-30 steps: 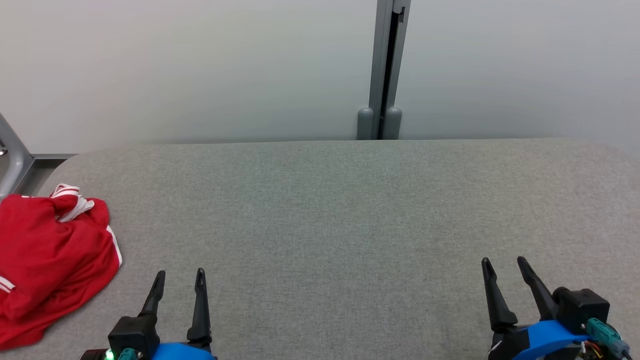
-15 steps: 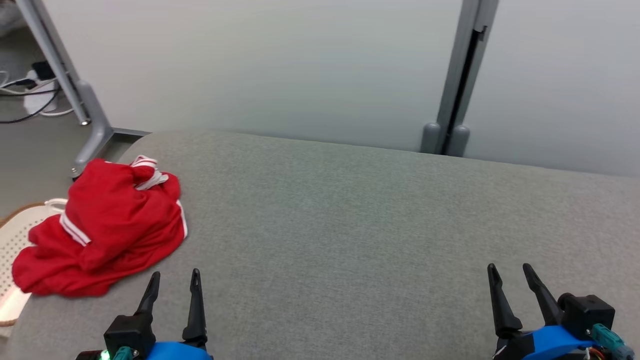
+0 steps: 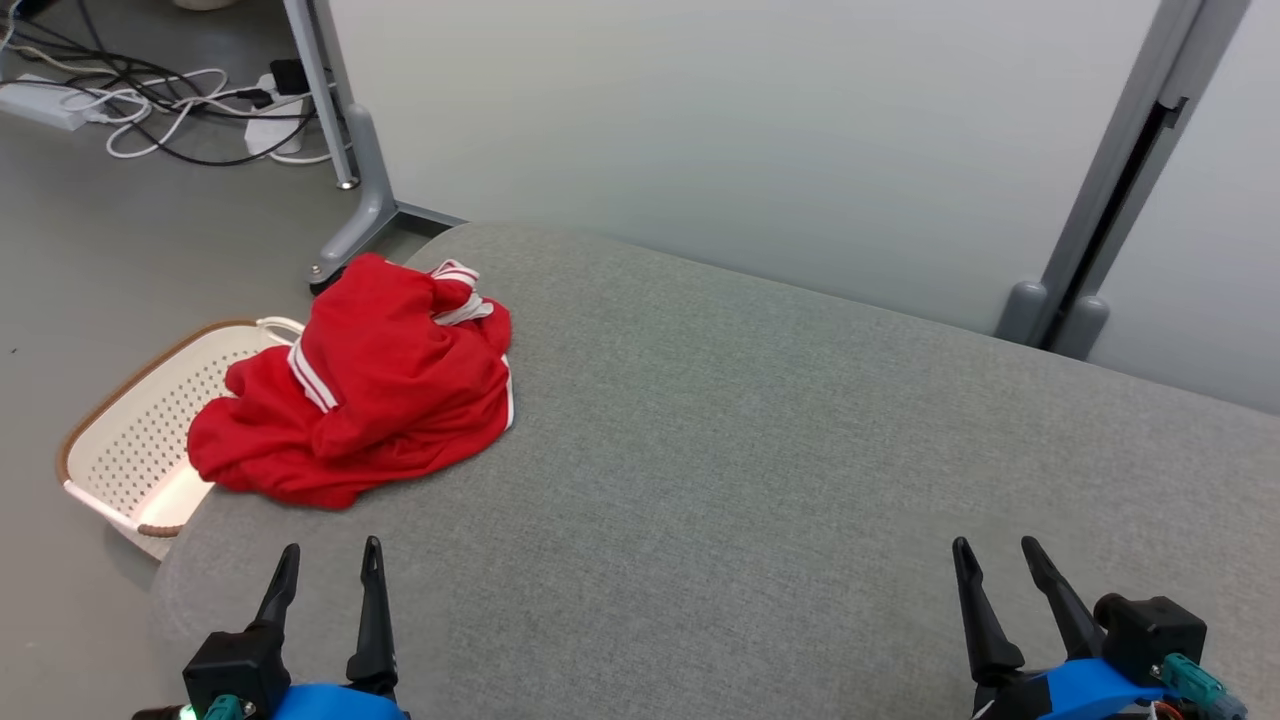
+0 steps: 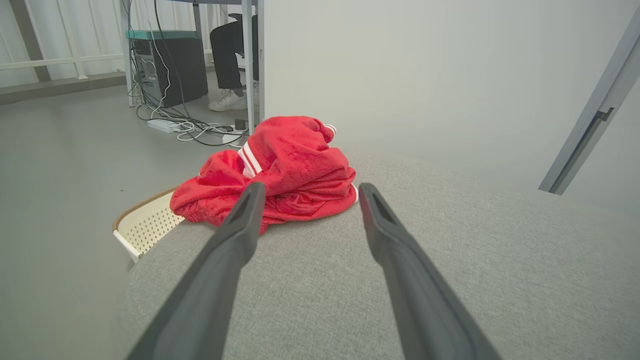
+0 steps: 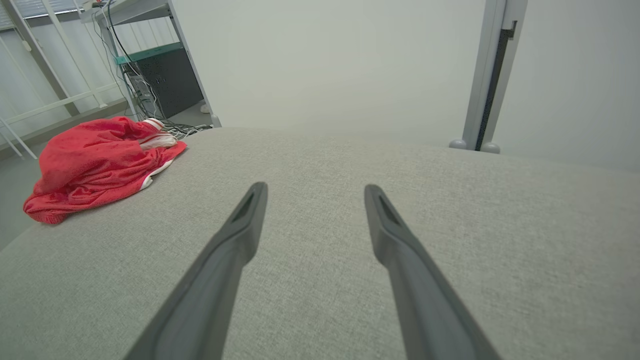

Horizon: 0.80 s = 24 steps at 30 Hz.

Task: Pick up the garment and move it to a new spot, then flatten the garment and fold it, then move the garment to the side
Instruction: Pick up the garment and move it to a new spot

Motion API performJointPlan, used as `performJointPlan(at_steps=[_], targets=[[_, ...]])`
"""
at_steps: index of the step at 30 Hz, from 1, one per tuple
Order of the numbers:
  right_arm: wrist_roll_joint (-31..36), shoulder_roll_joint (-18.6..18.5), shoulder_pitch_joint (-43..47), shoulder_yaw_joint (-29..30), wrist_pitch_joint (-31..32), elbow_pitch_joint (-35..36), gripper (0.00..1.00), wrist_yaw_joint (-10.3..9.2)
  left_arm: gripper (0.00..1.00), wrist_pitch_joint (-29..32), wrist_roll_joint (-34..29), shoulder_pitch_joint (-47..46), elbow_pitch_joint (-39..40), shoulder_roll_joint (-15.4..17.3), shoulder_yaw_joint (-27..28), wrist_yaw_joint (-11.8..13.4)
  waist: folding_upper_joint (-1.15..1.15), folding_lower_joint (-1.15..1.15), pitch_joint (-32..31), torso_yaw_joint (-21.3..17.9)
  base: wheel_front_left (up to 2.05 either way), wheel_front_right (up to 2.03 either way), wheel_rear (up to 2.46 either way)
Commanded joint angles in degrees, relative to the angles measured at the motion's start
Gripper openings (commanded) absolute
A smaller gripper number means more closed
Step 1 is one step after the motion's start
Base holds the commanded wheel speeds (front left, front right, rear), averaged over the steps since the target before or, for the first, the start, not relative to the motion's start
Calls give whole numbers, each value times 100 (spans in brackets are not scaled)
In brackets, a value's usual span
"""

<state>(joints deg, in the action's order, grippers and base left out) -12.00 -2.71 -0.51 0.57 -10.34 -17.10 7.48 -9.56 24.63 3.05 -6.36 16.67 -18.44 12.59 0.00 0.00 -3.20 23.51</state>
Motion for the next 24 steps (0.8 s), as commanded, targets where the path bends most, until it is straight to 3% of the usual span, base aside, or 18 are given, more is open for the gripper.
performJointPlan(at_steps=[1,15,24], targets=[[-20,-33,-52,-21,-41,-23,100,3,100,28,10,32,39,50,21,9,0,0,59,133,0,0,0],[-58,-33,-129,-107,-108,-164,100,3,100,107,58,110,174,157,31,81,0,0,75,324,0,0,0],[-21,-33,-110,-100,-88,-139,100,2,100,723,468,-555,309,511,303,-238,0,0,141,242,0,0,0]])
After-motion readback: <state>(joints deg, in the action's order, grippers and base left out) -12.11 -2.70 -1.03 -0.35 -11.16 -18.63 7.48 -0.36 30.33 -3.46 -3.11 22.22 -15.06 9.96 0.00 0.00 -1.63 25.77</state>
